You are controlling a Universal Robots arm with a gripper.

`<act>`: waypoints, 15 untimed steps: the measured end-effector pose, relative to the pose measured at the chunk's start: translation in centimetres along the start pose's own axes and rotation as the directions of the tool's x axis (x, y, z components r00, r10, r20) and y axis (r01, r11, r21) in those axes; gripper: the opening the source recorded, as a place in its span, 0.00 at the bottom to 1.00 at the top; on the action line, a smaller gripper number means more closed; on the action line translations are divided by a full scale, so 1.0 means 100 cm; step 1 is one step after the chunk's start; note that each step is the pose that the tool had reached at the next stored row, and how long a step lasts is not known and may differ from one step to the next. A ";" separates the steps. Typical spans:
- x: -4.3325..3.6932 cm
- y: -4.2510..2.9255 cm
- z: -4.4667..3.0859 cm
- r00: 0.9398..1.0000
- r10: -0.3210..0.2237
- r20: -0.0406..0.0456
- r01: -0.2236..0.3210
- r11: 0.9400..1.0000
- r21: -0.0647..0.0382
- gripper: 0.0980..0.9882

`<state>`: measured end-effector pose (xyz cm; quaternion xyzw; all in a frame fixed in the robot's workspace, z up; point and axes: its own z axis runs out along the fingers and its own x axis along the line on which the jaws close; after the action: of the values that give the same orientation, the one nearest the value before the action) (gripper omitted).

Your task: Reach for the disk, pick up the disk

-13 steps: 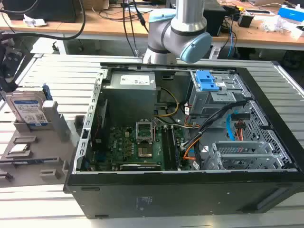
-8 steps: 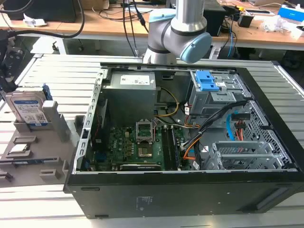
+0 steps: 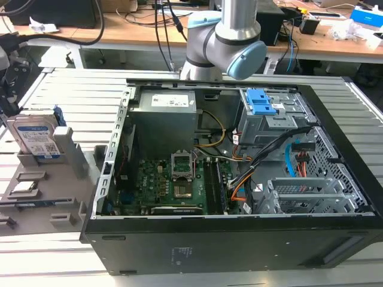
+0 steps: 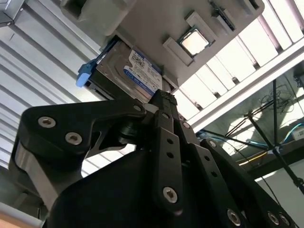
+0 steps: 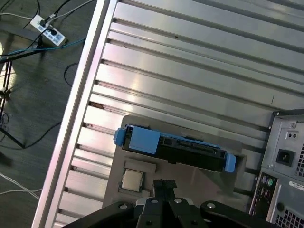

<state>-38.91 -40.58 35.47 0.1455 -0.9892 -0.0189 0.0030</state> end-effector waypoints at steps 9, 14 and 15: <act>0.0000 0.0000 0.0000 0.990 -0.139 -0.005 0.139 0.990 0.000 0.01; 0.0000 0.0000 0.0000 0.972 -0.233 -0.009 0.233 0.972 -0.001 0.01; 0.0000 0.0000 0.0000 0.969 -0.245 -0.009 0.245 0.970 -0.001 0.01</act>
<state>-38.91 -40.58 35.47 0.2666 -0.9636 -0.0184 0.0053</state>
